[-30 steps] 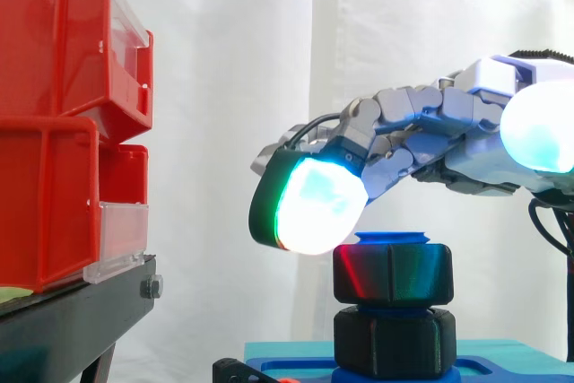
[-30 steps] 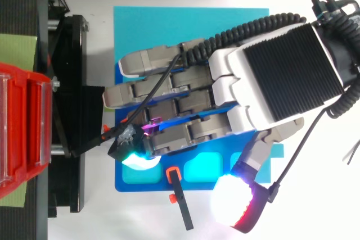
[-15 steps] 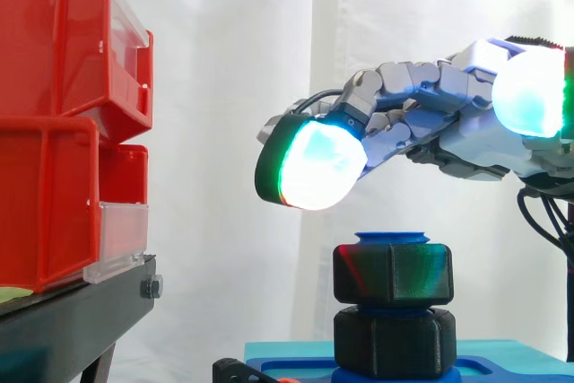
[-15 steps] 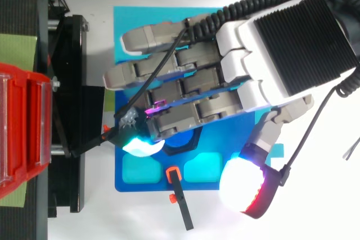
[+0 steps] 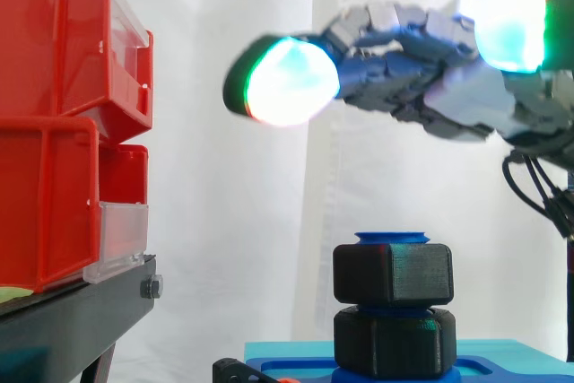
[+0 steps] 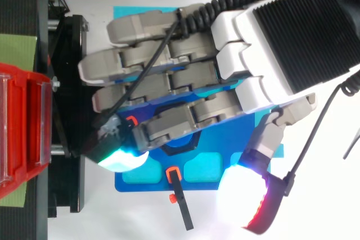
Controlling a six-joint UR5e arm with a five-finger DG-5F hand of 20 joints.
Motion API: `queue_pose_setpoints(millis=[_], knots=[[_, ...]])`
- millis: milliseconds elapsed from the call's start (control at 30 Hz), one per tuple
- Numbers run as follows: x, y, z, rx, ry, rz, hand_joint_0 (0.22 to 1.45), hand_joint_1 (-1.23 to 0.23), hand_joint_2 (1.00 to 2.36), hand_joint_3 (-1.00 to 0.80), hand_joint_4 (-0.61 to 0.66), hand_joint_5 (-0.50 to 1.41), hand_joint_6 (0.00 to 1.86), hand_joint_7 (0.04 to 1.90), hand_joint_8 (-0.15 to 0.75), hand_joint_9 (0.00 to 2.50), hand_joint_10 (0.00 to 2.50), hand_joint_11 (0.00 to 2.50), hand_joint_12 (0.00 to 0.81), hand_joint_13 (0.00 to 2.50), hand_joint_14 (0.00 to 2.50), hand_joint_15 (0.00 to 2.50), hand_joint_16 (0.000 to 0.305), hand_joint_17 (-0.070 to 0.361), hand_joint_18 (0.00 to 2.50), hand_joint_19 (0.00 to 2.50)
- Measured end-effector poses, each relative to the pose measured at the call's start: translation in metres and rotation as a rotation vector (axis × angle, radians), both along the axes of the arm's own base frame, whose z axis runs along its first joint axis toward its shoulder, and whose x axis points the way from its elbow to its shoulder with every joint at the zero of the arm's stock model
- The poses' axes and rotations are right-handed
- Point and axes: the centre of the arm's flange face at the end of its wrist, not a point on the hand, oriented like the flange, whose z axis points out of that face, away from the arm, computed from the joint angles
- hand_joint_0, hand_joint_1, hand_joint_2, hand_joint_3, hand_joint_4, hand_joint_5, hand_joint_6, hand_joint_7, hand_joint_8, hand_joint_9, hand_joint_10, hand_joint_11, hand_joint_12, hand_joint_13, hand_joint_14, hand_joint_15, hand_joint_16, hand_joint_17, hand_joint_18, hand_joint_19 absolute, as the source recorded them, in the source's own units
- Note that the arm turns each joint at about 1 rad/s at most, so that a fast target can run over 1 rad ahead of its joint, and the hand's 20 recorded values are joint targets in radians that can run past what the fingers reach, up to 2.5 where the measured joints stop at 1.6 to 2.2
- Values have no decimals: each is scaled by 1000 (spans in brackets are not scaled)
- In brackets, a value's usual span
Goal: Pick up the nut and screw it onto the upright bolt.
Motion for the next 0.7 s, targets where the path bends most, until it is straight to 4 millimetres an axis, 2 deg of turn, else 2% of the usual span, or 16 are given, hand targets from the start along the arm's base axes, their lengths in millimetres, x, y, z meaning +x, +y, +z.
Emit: queue_pose_setpoints(millis=[233, 333, 500, 700], knots=[[15, 2, 54, 26, 25, -25, 443, -148, 1000, -500, 154, -159, 501, 622, 197, 316, 0, 0, 318, 33, 0, 0, 42, 96, 0, 0], [16, -2, 62, 39, 70, -62, 444, -151, 1000, -500, 154, -155, 501, 625, 200, 316, 0, 0, 318, 34, 0, 0, 42, 96, 0, 0], [7, -6, 39, 43, 166, -89, 445, -156, 1000, -500, 158, -151, 501, 634, 202, 324, 0, 0, 318, 36, 0, 0, 42, 95, 0, 0], [0, -2, 2, 60, 159, -84, 449, -162, 1000, -500, 161, -144, 501, 644, 204, 328, 0, 0, 316, 37, 0, 0, 42, 95, 0, 0]])
